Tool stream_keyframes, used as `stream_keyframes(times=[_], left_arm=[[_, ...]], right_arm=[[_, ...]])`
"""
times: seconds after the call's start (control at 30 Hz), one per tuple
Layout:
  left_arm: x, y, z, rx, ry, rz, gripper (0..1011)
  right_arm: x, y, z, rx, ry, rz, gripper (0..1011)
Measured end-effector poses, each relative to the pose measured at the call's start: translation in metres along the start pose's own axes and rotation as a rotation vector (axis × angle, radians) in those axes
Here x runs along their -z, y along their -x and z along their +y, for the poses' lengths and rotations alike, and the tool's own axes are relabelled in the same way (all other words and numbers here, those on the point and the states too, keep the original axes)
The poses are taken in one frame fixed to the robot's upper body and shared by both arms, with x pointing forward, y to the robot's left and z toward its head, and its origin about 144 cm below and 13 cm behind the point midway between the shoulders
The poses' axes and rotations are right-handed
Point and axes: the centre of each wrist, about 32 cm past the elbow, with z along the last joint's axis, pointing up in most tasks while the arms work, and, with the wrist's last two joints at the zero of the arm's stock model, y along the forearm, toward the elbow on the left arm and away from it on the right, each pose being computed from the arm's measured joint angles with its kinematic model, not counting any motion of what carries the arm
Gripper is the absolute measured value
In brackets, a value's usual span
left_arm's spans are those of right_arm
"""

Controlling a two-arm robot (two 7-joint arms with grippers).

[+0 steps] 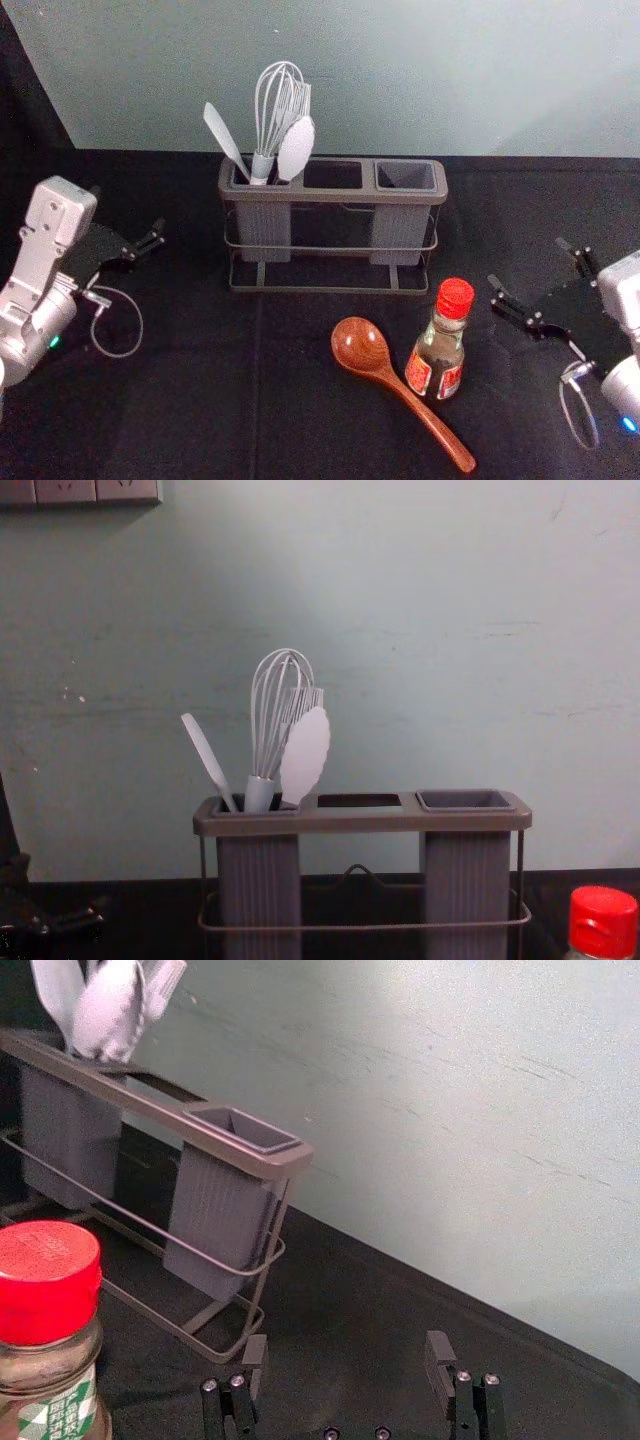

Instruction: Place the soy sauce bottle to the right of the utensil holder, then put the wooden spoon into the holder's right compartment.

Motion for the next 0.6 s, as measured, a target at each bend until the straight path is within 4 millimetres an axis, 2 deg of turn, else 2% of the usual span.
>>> stream_keyframes(times=[0.3, 0.5, 0.6], left_arm=[[0.000, 0.000, 0.000, 0.000, 0.000, 0.000, 1011], [0.000, 0.000, 0.000, 0.000, 0.000, 0.000, 1011], [0.000, 0.000, 0.000, 0.000, 0.000, 0.000, 1011]], right_arm=[[0.010, -0.020, 0.003, -0.088, -0.071, 0.054, 1003], [0.011, -0.021, 0.006, -0.141, -0.095, 0.081, 1003], [0.009, -0.022, 0.000, -0.170, -0.111, 0.097, 1002]])
